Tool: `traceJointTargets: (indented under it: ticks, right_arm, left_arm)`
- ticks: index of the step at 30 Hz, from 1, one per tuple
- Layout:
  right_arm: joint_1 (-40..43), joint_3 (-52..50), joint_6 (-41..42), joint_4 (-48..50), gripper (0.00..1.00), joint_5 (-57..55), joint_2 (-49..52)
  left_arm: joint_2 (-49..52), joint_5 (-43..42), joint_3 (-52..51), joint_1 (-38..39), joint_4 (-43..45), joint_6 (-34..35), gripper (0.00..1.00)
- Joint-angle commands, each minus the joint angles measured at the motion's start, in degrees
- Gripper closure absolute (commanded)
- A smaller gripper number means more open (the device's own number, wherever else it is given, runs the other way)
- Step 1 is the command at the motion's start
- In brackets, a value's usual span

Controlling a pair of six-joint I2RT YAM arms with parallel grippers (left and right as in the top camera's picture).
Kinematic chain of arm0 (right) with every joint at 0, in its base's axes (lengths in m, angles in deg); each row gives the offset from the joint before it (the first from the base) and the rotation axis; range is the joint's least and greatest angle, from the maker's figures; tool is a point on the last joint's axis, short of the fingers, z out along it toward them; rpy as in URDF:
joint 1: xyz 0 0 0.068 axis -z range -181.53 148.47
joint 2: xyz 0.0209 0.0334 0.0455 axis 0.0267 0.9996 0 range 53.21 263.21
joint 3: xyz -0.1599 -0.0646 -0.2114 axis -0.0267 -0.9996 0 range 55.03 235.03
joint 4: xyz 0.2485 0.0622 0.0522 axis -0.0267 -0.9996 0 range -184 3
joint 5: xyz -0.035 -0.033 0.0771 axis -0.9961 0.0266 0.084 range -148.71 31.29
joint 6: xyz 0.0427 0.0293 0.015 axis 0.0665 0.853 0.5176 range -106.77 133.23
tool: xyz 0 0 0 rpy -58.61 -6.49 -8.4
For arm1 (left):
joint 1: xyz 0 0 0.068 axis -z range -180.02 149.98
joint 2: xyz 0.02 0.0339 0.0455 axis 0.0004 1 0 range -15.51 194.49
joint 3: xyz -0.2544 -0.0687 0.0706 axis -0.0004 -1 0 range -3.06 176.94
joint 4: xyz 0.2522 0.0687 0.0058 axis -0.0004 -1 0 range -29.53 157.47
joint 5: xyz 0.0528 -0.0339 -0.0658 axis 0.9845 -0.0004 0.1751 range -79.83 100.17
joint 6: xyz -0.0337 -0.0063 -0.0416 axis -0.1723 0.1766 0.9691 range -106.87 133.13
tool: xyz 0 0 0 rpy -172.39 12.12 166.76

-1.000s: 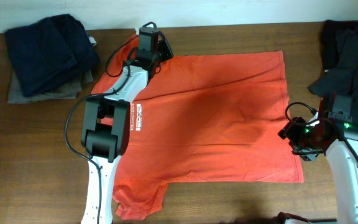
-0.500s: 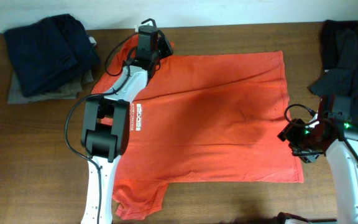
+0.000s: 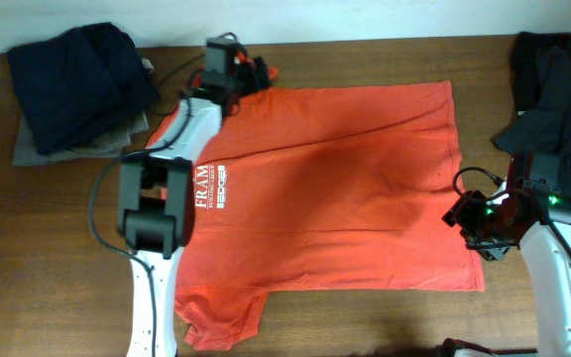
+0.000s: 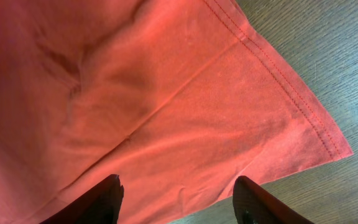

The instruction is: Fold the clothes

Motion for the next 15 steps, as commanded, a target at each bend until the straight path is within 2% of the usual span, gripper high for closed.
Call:
traceJointTargets:
  ticks: [1,5,6,8,15]
  right_arm:
    - [-0.46,0.92,-0.61,0.33,0.38,0.72,-0.17]
    - [-0.46,0.92,-0.59,0.98,0.38,0.72,-0.17]
    - [-0.46,0.92,-0.59,1.16,0.38,0.72,-0.17]
    - [-0.46,0.92,-0.59,1.42,0.38,0.72,-0.17]
    - [-0.46,0.92,-0.59,1.49,0.38,0.72,-0.17]
  left_arm:
    - [-3.61,0.81,1.27,-4.42,-1.55,5.75,0.05]
    - [-3.5,-1.79,1.27,-6.91,-2.4,5.88,0.11]
    - [-3.39,-2.73,1.27,-7.13,-2.38,5.88,0.17]
    - [-3.1,-3.93,1.25,-7.1,-2.45,5.95,0.24]
    - [-2.93,-8.92,1.25,-6.71,-4.04,11.87,0.26]
